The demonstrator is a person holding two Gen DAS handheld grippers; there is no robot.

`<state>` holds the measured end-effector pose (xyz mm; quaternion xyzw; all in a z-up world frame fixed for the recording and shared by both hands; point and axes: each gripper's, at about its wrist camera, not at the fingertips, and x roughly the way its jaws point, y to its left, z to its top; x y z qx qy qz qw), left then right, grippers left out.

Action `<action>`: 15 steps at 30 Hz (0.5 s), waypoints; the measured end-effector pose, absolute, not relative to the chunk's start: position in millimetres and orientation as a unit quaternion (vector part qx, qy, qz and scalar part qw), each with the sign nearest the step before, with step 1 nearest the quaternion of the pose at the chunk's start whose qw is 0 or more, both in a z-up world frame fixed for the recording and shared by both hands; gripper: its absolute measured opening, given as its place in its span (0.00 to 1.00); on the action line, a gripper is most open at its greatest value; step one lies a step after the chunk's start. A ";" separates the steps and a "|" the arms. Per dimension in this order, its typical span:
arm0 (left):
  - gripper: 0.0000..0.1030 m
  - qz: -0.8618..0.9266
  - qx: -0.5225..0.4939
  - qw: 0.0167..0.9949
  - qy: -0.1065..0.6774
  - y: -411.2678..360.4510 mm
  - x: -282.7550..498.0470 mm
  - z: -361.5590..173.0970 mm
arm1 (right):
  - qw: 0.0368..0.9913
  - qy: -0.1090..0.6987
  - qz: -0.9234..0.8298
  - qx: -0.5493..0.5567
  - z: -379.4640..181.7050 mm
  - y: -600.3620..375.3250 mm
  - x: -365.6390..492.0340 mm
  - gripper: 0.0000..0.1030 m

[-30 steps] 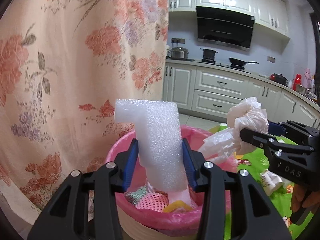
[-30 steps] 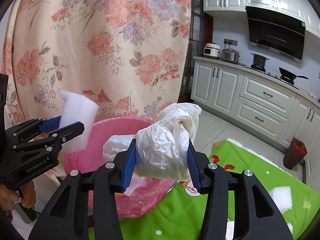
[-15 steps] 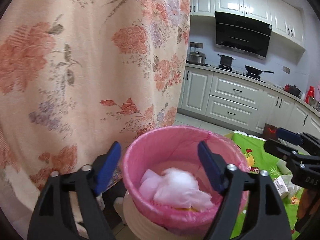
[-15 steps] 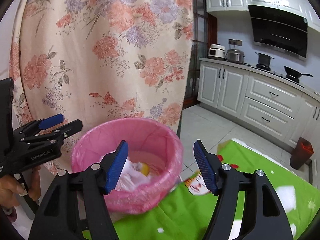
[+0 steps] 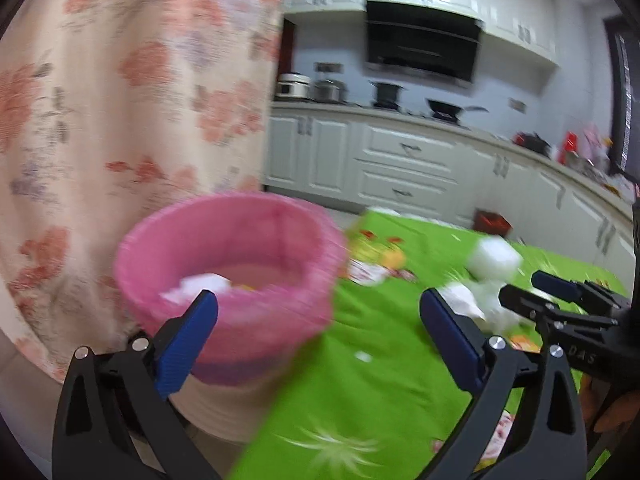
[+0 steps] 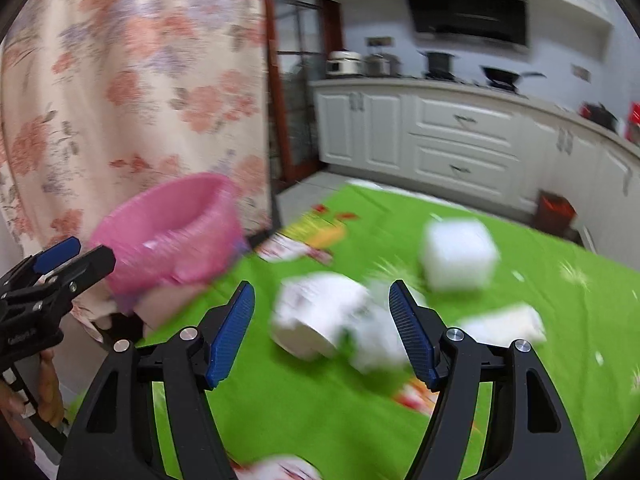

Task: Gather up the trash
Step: 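Move both tools back over the remaining items on the table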

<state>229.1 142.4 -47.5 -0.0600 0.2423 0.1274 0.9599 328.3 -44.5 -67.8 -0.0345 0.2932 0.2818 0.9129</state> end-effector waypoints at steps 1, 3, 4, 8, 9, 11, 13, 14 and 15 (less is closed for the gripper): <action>0.95 0.121 -0.056 0.960 0.247 134.9 231.2 -51.4 | 0.914 0.297 0.274 -0.032 -71.2 -53.5 328.3 0.65; 0.95 0.107 -0.051 0.959 0.256 117.6 237.1 -60.4 | 0.916 0.306 0.260 -0.024 -78.2 -71.9 328.7 0.65; 0.95 0.104 -0.050 0.959 0.259 112.3 240.1 -63.8 | 0.917 0.309 0.250 -0.019 -82.0 -82.3 329.2 0.65; 0.95 0.095 -0.051 0.955 0.277 93.0 252.8 -77.0 | 0.921 0.328 0.211 0.006 -97.1 -117.7 337.6 0.65; 0.95 0.093 -0.051 0.954 0.281 87.9 257.6 -80.5 | 0.921 0.332 0.203 0.013 -99.6 -123.7 341.4 0.65; 0.95 0.093 -0.050 0.952 0.288 82.8 263.2 -84.8 | 0.921 0.342 0.183 0.031 -105.0 -137.1 351.1 0.65; 0.95 0.092 -0.051 0.951 0.290 79.3 266.5 -87.1 | 0.921 0.353 0.160 0.042 -110.2 -148.2 362.7 0.65; 0.95 0.091 -0.051 0.951 0.291 78.4 267.9 -87.8 | 0.920 0.359 0.150 0.048 -113.2 -152.6 368.8 0.65; 0.95 0.092 -0.048 0.951 0.292 76.2 269.4 -89.1 | 0.918 0.366 0.139 0.057 -116.3 -156.8 375.3 0.65</action>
